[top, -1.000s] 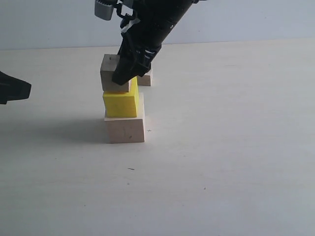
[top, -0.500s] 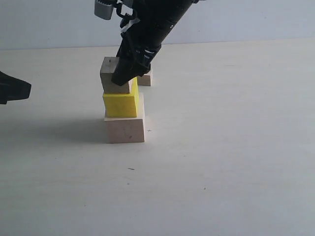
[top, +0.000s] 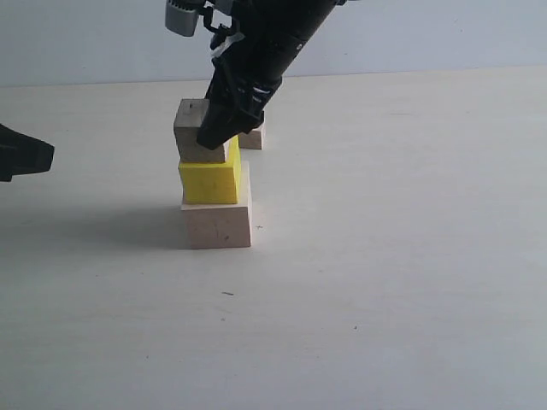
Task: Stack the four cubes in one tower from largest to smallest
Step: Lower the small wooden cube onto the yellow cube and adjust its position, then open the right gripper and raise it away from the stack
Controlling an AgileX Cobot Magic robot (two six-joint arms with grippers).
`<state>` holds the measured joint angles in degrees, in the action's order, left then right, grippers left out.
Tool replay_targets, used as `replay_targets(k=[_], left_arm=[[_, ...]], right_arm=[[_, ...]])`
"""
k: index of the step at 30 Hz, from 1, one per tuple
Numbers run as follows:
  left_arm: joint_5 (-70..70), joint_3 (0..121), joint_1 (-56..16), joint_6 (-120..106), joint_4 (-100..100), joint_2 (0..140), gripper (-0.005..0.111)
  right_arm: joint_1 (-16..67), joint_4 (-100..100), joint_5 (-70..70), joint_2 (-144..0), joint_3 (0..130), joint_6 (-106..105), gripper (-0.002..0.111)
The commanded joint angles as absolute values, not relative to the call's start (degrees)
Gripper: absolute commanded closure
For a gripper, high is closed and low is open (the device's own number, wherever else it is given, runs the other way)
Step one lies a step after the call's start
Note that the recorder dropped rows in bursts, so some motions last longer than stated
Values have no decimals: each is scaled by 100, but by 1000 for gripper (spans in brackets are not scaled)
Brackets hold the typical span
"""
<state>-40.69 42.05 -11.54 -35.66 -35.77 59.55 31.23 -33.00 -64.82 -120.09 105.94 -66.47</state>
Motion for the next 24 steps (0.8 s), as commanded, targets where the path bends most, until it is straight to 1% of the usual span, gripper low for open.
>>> replay_targets(k=[1,11,15,17,21,23,24], left_arm=[[-4009,4236,-1135,-3593,-3602,5975,107],[-4009,4236,-1135,-3605,-3603,5975,107],[-4020,4236,-1135,-3605,-3603,5975,107],[-4020,4236,-1135,-3605,-3603,5975,107],[-4033,4236,-1135,-3605,-3603,5975,107],[-4033,4236,-1135,-3605,-3603,5975,107],[-4033,4236,-1135,-3605,-3603,5975,107]], right_arm=[[3134,-3304,-6475,-11780,10605,-6587,46],[3134,-3490,-6450,-11213,10605,-6444,46],[3134,-3143,-6317,-10982,10605,-6216,42],[3134,-2722,-6120,-10897,10605,-5917,43],[3081,-1647,-5854,-10837,10605,-5003,48],[2999,-1448,-5771,-10837,10605,-4755,53],[2945,-1407,-5669,-10837,10605,-4655,58]])
